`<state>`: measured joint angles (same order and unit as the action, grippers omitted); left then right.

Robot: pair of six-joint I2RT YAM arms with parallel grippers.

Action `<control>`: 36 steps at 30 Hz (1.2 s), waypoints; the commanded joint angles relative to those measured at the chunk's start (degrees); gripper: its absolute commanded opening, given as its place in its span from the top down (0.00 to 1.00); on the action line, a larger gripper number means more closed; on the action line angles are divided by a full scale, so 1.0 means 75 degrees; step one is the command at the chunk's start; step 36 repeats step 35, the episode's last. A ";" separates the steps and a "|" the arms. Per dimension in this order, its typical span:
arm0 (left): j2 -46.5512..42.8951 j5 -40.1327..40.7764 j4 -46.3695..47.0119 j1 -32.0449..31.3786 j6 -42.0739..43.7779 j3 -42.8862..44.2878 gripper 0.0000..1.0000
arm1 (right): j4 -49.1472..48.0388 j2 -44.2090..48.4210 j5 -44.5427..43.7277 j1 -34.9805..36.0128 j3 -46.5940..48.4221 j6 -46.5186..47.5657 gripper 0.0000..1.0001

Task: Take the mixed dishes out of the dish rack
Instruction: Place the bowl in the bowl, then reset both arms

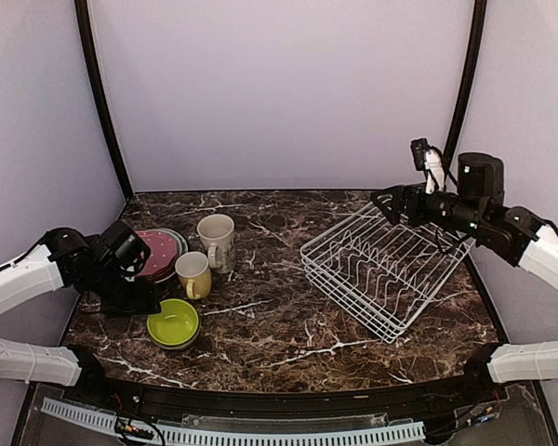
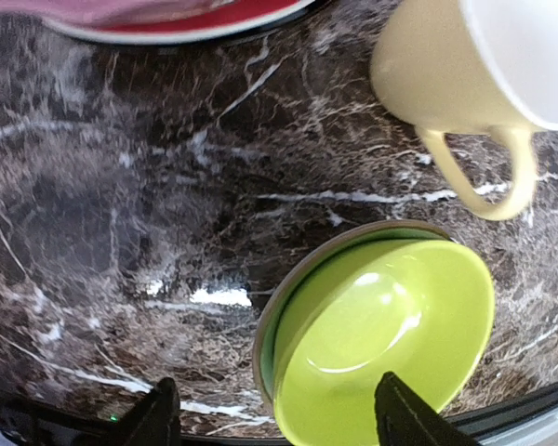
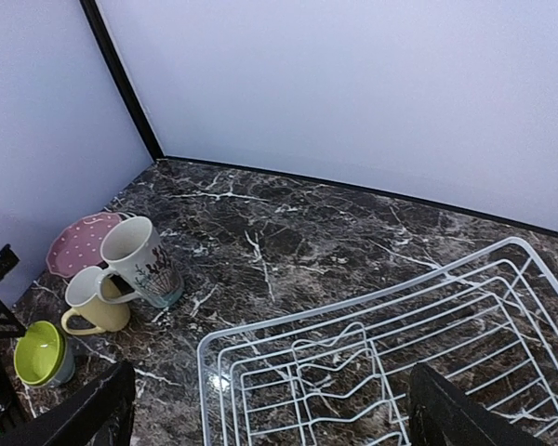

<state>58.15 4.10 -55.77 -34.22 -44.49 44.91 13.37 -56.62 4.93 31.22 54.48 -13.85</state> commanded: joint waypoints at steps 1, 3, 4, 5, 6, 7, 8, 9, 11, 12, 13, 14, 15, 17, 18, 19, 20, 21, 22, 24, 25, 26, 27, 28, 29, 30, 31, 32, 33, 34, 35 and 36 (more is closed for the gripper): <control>-0.0518 0.1083 -0.0812 0.0039 0.0242 0.1000 0.20 | 0.0934 0.0141 -0.1421 -0.0038 0.0806 0.0645 0.01; -0.0669 0.1460 -0.0808 0.0039 0.0495 0.1550 0.17 | 0.1382 0.0124 -0.1875 -0.0041 0.1259 0.0923 0.01; -0.0719 0.1582 -0.0770 0.0039 0.0612 0.1736 0.15 | 0.1627 0.0117 -0.2049 -0.0031 0.1575 0.1120 0.01; -0.0824 0.1814 -0.0598 0.0039 0.0922 0.2157 0.14 | 0.1791 0.0130 -0.2182 -0.0037 0.1804 0.1281 0.01; -0.0861 0.2007 -0.0466 0.0039 0.1107 0.2380 0.12 | 0.1894 0.0156 -0.2274 -0.0035 0.2019 0.1442 0.01; -0.0950 0.2089 -0.0185 0.0039 0.1535 0.2796 0.11 | 0.1969 0.0183 -0.2324 -0.0038 0.2204 0.1620 0.01; -0.0989 0.2234 -0.0008 0.0039 0.1747 0.3016 0.09 | 0.2012 0.0224 -0.2352 -0.0038 0.2386 0.1762 0.01; -0.1061 0.2285 0.0410 0.0039 0.2214 0.3403 0.08 | 0.2032 0.0278 -0.2365 -0.0038 0.2554 0.1894 0.01; -0.1153 0.2374 0.1173 0.0039 0.2964 0.3885 0.06 | 0.2044 0.0386 -0.2391 -0.0038 0.2831 0.2197 0.01; -0.1172 0.2319 0.1765 0.0039 0.3479 0.4177 0.05 | 0.2039 0.0449 -0.2418 -0.0039 0.2942 0.2293 0.01; -0.1198 0.2258 0.2040 0.0039 0.3739 0.4316 0.04 | 0.2005 0.0509 -0.2439 -0.0037 0.3044 0.2378 0.01; -0.1194 0.2129 0.2559 0.0039 0.4171 0.4616 0.03 | 0.1984 0.0557 -0.2405 -0.0038 0.3146 0.2475 0.01; -0.1171 0.2075 0.2783 0.0039 0.4383 0.4763 0.02 | 0.1996 0.0599 -0.2368 -0.0038 0.3259 0.2536 0.01; -0.1120 0.1946 0.3356 0.0039 0.4889 0.5208 0.01 | 0.2039 0.0670 -0.2229 -0.0038 0.3522 0.2618 0.01; -0.1108 0.1902 0.3662 0.0039 0.5158 0.5460 0.01 | 0.2069 0.0723 -0.2131 -0.0038 0.3663 0.2644 0.01; -0.1085 0.1897 0.3773 0.0039 0.5270 0.5590 0.01 | 0.2093 0.0780 -0.2000 -0.0038 0.3780 0.2668 0.01; -0.1077 0.1925 0.3895 0.0039 0.5471 0.5837 0.01 | 0.2086 0.0886 -0.1925 -0.0038 0.3867 0.2683 0.01; -0.1087 0.1949 0.3937 0.0039 0.5531 0.5954 0.01 | 0.2069 0.0961 -0.1844 -0.0035 0.3932 0.2720 0.01; -0.1139 0.1990 0.4047 0.0039 0.5630 0.6101 0.01 | 0.2054 0.1036 -0.1791 -0.0035 0.3974 0.2756 0.01; -0.1280 0.1972 0.4241 0.0039 0.5748 0.6153 0.01 | 0.2046 0.1147 -0.1900 -0.0037 0.4045 0.2772 0.01; -0.1329 0.1961 0.4297 0.0039 0.5770 0.6153 0.01 | 0.2073 0.1181 -0.2040 -0.0038 0.4102 0.2732 0.01; -0.1430 0.1938 0.4378 0.0039 0.5786 0.6130 0.01 | 0.2103 0.1202 -0.2192 -0.0038 0.4149 0.2691 0.01; -0.1475 0.1932 0.4413 0.0039 0.5794 0.6101 0.01 | 0.2108 0.1217 -0.2320 -0.0038 0.4185 0.2665 0.01; -0.1569 0.1929 0.4468 0.0039 0.5783 0.6080 0.01 | 0.2086 0.1243 -0.2462 -0.0038 0.4196 0.2621 0.01; -0.1615 0.1915 0.4493 0.0039 0.5781 0.6012 0.01 | 0.2035 0.1278 -0.2595 -0.0038 0.4182 0.2585 0.01; -0.1707 0.1915 0.4532 0.0039 0.5771 0.5971 0.01 | 0.1954 0.1324 -0.2741 -0.0038 0.4140 0.2543 0.01; -0.1759 0.1938 0.4571 0.0039 0.5775 0.5873 0.01 | 0.1918 0.1397 -0.2819 -0.0038 0.4070 0.2509 0.01; -0.1825 0.1961 0.4585 0.0039 0.5779 0.5826 0.01 | 0.1795 0.1500 -0.2717 -0.0035 0.3919 0.2578 0.01; -0.1871 0.2038 0.4593 0.0039 0.5779 0.5752 0.01 | 0.1791 0.1550 -0.2719 -0.0036 0.3865 0.2568 0.02; -0.1888 0.2070 0.4579 0.0039 0.5774 0.5724 0.01 | 0.1836 0.1539 -0.2750 -0.0038 0.3874 0.2547 0.02; -0.1913 0.2100 0.4562 0.0039 0.5755 0.5689 0.01 | 0.1869 0.1541 -0.2735 -0.0038 0.3874 0.2545 0.01; -0.1913 0.2100 0.4562 0.0039 0.5755 0.5689 0.01 | 0.1869 0.1541 -0.2735 -0.0038 0.3874 0.2545 0.01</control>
